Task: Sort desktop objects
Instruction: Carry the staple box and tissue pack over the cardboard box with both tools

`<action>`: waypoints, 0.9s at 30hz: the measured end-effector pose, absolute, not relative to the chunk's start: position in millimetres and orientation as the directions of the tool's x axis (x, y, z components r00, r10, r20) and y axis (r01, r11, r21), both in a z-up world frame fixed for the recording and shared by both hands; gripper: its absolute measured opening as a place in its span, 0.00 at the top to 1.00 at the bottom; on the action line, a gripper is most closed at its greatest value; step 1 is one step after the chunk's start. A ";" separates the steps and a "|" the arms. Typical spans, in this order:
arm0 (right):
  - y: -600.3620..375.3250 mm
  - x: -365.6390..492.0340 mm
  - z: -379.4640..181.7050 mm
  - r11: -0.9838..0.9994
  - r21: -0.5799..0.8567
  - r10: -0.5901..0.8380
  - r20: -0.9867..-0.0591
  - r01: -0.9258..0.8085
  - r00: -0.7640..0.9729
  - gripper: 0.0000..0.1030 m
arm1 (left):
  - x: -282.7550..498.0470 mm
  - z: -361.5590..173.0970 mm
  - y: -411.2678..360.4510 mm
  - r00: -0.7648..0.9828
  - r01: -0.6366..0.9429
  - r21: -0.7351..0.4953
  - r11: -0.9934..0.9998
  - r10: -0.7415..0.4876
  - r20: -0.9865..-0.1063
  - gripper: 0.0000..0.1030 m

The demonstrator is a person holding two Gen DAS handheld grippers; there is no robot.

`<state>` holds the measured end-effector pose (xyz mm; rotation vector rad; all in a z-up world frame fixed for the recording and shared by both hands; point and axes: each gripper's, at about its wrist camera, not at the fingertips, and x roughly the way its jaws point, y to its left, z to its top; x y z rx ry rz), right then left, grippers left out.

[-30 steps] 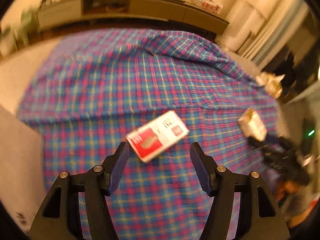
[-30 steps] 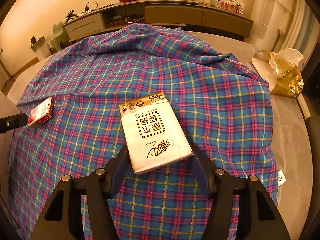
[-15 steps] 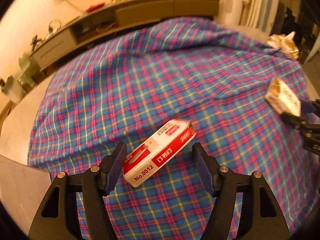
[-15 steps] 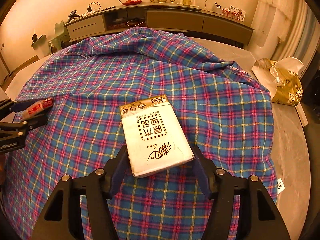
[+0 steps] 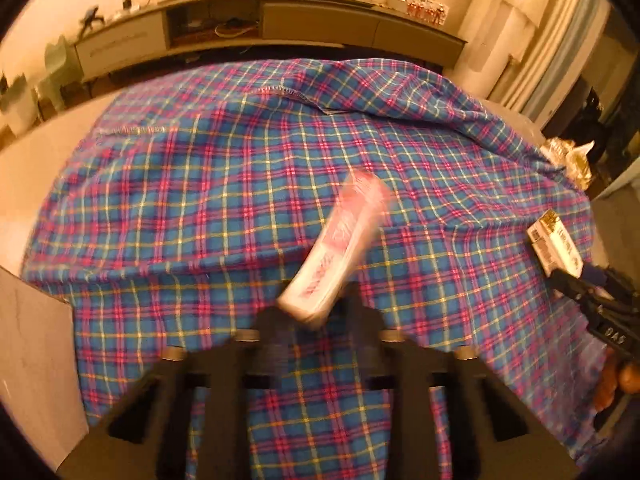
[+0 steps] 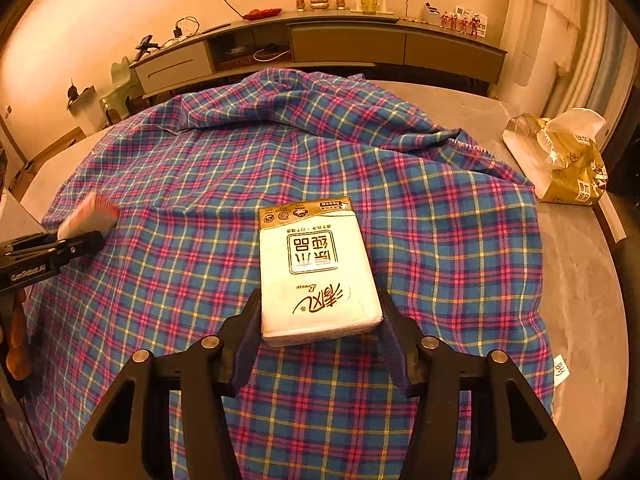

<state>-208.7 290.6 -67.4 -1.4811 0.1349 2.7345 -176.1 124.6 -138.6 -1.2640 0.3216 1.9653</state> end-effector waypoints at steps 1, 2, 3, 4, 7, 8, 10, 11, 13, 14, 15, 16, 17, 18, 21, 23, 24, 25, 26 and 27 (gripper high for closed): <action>290.4 -208.3 -66.4 -0.996 0.065 -0.018 -0.836 -0.066 -0.548 0.47 | -177.1 -138.5 123.9 -0.215 -0.709 -0.189 -0.679 0.464 -0.859 0.84; 290.5 -207.9 -65.9 -0.996 0.067 -0.020 -0.835 -0.066 -0.549 0.47 | -173.9 -137.5 124.5 -0.224 -0.711 -0.179 -0.680 0.460 -0.859 0.84; 290.2 -207.7 -65.5 -0.995 0.070 -0.023 -0.835 -0.065 -0.549 0.47 | -170.2 -135.2 124.9 -0.230 -0.714 -0.171 -0.678 0.458 -0.859 0.84; 289.6 -208.0 -65.9 -0.995 0.072 -0.026 -0.837 -0.064 -0.547 0.47 | -169.2 -135.1 125.6 -0.229 -0.718 -0.168 -0.676 0.456 -0.860 0.84; 287.9 -207.2 -66.8 -0.996 0.069 -0.026 -0.837 -0.059 -0.547 0.47 | -166.5 -135.6 127.0 -0.224 -0.725 -0.158 -0.671 0.447 -0.866 0.78; 287.6 -207.2 -67.3 -0.996 0.068 -0.026 -0.837 -0.057 -0.546 0.47 | -167.2 -134.8 128.6 -0.235 -0.721 -0.149 -0.676 0.442 -0.866 0.62; 287.0 -207.1 -68.1 -0.996 0.065 -0.025 -0.837 -0.055 -0.546 0.47 | -169.5 -134.0 129.5 -0.257 -0.706 -0.139 -0.695 0.435 -0.863 0.45; 286.9 -207.4 -68.6 -0.997 0.063 -0.023 -0.838 -0.054 -0.546 0.47 | -170.8 -134.7 130.2 -0.255 -0.702 -0.142 -0.697 0.433 -0.864 0.45; 287.0 -208.0 -69.9 -0.997 0.063 -0.023 -0.840 -0.055 -0.542 0.47 | -171.7 -135.2 130.3 -0.262 -0.698 -0.142 -0.702 0.435 -0.862 0.47; 287.0 -208.0 -69.6 -0.996 0.064 -0.024 -0.840 -0.055 -0.543 0.47 | -171.7 -135.1 129.8 -0.263 -0.694 -0.144 -0.705 0.435 -0.861 0.50; 286.6 -207.6 -68.4 -0.996 0.067 -0.027 -0.838 -0.054 -0.545 0.47 | -171.6 -134.5 128.6 -0.258 -0.693 -0.155 -0.704 0.443 -0.859 0.70; 286.0 -207.0 -66.5 -0.996 0.072 -0.031 -0.836 -0.052 -0.548 0.47 | -171.3 -133.8 127.9 -0.253 -0.692 -0.163 -0.703 0.448 -0.857 0.82; 285.1 -206.7 -64.7 -0.996 0.076 -0.036 -0.833 -0.050 -0.551 0.47 | -170.8 -133.0 126.5 -0.254 -0.689 -0.163 -0.706 0.446 -0.858 0.85; 283.4 -206.2 -61.9 -0.996 0.080 -0.041 -0.830 -0.046 -0.556 0.47 | -170.2 -131.9 125.4 -0.257 -0.688 -0.165 -0.707 0.449 -0.856 0.85; 278.9 -204.7 -55.8 -0.996 0.085 -0.049 -0.822 -0.037 -0.567 0.48 | -164.4 -124.1 120.7 -0.276 -0.696 -0.158 -0.700 0.465 -0.841 0.85; 275.6 -202.4 -52.1 -0.996 0.089 -0.054 -0.818 -0.033 -0.573 0.48 | -160.7 -117.0 116.8 -0.281 -0.699 -0.163 -0.697 0.477 -0.833 0.85; 274.5 -201.8 -50.8 -0.995 0.091 -0.056 -0.817 -0.031 -0.574 0.48 | -158.1 -112.5 114.0 -0.281 -0.699 -0.168 -0.695 0.484 -0.829 0.85; 273.1 -200.3 -49.2 -0.995 0.092 -0.058 -0.815 -0.029 -0.577 0.48 | -155.9 -109.0 112.1 -0.283 -0.701 -0.170 -0.693 0.488 -0.826 0.85; 271.8 -198.7 -47.6 -0.995 0.093 -0.060 -0.813 -0.028 -0.579 0.48 | -152.5 -104.6 109.6 -0.286 -0.704 -0.169 -0.690 0.493 -0.822 0.85; 270.1 -196.7 -45.8 -0.995 0.096 -0.064 -0.811 -0.025 -0.581 0.48 | -148.9 -100.1 107.1 -0.288 -0.707 -0.169 -0.687 0.497 -0.818 0.85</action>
